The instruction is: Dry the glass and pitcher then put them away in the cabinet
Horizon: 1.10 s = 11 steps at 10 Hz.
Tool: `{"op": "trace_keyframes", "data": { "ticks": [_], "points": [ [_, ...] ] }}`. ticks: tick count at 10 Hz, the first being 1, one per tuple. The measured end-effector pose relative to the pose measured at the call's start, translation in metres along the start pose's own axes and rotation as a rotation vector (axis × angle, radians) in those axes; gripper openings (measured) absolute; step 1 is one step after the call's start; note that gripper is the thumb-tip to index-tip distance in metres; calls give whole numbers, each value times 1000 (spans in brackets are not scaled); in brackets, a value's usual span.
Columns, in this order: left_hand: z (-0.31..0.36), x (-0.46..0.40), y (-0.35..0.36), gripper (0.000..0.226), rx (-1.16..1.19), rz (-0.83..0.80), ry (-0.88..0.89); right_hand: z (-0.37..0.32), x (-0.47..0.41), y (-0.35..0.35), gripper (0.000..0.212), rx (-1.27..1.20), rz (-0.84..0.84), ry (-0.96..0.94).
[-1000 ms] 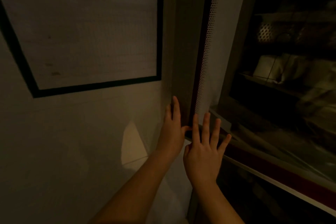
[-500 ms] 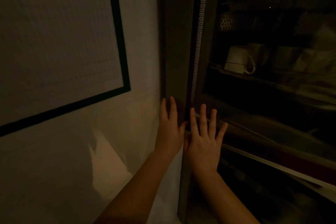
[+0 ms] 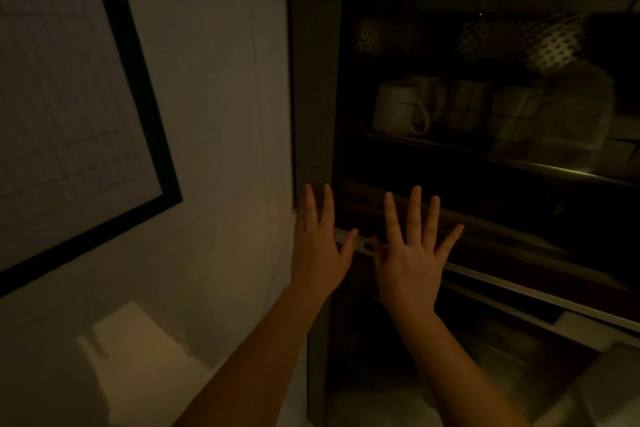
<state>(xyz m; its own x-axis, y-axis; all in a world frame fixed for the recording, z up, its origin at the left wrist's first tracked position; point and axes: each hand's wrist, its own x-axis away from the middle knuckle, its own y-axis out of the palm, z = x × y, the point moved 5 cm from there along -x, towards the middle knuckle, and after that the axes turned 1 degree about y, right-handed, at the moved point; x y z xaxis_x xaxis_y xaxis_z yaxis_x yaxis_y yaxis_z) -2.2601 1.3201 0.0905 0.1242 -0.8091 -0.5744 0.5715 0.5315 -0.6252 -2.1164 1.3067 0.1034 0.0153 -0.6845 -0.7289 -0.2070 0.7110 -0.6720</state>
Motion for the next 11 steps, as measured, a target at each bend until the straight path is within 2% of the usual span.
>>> {"op": "trace_keyframes", "data": {
  "ticks": [3, 5, 7, 11],
  "points": [
    [6, -24, 29, 105, -20, -55, -82, 16, -14, 15, 91, 79, -13, 15],
    [9, -34, 44, 109, -52, -51, -115, 21, -18, 22, 80, 84, 3, 11],
    [6, -34, 50, 109, -44, -18, -110, 21, -18, 23, 76, 68, -11, 19],
    [4, -30, 31, 99, 15, -19, -115, 17, -16, 15, 86, 29, -2, 16]
  ]
}}
